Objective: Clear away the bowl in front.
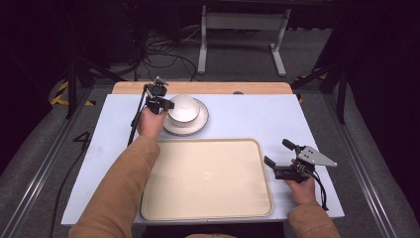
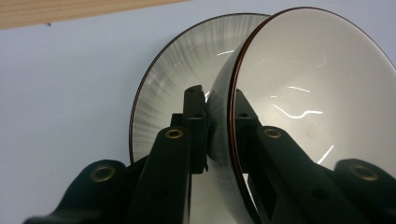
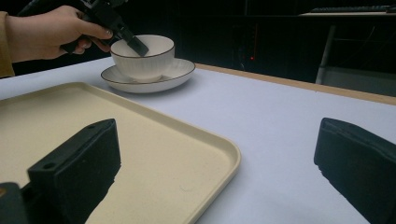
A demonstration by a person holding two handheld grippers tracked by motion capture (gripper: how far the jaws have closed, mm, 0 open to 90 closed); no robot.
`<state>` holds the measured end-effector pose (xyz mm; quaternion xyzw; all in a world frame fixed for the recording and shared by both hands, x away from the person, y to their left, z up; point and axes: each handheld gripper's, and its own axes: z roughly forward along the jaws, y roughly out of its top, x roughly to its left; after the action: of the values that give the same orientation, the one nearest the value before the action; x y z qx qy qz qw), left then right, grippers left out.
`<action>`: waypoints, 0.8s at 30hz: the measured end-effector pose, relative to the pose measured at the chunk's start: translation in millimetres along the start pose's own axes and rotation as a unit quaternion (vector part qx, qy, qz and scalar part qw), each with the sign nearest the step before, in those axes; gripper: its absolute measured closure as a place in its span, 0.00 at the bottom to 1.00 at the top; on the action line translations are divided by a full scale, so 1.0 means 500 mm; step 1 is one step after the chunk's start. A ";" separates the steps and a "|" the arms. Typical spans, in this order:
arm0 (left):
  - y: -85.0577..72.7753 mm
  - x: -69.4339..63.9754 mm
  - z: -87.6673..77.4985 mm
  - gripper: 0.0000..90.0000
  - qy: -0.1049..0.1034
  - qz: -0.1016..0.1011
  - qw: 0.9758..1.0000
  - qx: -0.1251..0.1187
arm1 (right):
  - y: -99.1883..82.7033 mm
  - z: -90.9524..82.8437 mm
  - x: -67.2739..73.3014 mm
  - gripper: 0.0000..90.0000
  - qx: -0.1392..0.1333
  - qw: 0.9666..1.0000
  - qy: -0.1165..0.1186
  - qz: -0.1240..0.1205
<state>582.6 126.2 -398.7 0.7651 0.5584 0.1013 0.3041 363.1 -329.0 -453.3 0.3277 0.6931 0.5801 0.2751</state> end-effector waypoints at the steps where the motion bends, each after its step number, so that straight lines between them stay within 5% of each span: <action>1: 0.001 -0.003 -0.002 0.91 0.000 0.000 1.000 0.002 | 0.000 0.000 0.000 0.01 0.000 1.000 0.000 0.000; 8: 0.019 -0.013 -0.033 0.91 -0.010 0.003 1.000 0.000 | 0.000 0.000 0.000 0.01 0.001 1.000 0.000 0.001; 24: 0.043 -0.025 -0.116 0.91 0.000 0.029 1.000 -0.008 | 0.000 0.001 -0.002 0.01 0.002 1.000 -0.002 0.002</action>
<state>566.5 131.2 -338.0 0.7784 0.5353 0.1148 0.3072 363.8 -329.6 -453.6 0.3307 0.6933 0.5782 0.2751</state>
